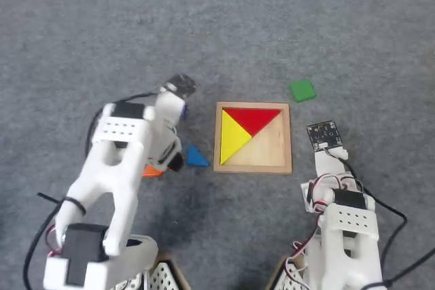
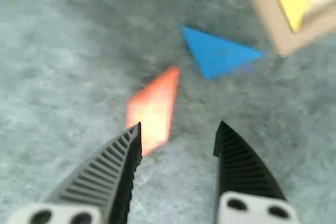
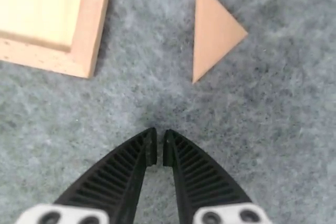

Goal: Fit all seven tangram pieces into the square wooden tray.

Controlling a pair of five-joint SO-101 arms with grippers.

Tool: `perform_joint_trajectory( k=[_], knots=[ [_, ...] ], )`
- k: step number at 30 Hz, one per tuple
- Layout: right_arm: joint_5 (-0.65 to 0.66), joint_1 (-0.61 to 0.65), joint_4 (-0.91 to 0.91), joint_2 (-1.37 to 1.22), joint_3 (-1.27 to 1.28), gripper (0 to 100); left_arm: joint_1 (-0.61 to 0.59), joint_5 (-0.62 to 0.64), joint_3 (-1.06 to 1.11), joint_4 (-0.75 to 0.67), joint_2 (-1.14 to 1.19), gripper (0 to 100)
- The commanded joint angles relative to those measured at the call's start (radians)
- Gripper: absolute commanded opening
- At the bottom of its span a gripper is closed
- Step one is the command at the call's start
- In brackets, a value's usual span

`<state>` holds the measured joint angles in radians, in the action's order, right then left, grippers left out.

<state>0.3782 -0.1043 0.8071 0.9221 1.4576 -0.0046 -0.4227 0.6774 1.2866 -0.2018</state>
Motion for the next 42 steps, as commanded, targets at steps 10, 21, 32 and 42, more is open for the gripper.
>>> perform_joint_trajectory(
  k=[10,21,32,42],
  knots=[
    [-0.003,-0.005,-0.012,0.024,-0.005,4.1,0.008,0.0,0.15,-0.166,-0.044,21],
    [-0.003,-0.005,-0.012,0.024,-0.005,4.1,-0.071,-0.026,0.114,-0.198,-0.044,21],
    [-0.003,-0.005,-0.01,0.024,-0.005,4.1,-0.117,-0.031,0.059,-0.267,0.086,21],
    [-0.002,-0.005,-0.01,0.024,-0.005,4.1,-0.117,-0.031,-0.002,-0.242,0.262,21]
  ],
)
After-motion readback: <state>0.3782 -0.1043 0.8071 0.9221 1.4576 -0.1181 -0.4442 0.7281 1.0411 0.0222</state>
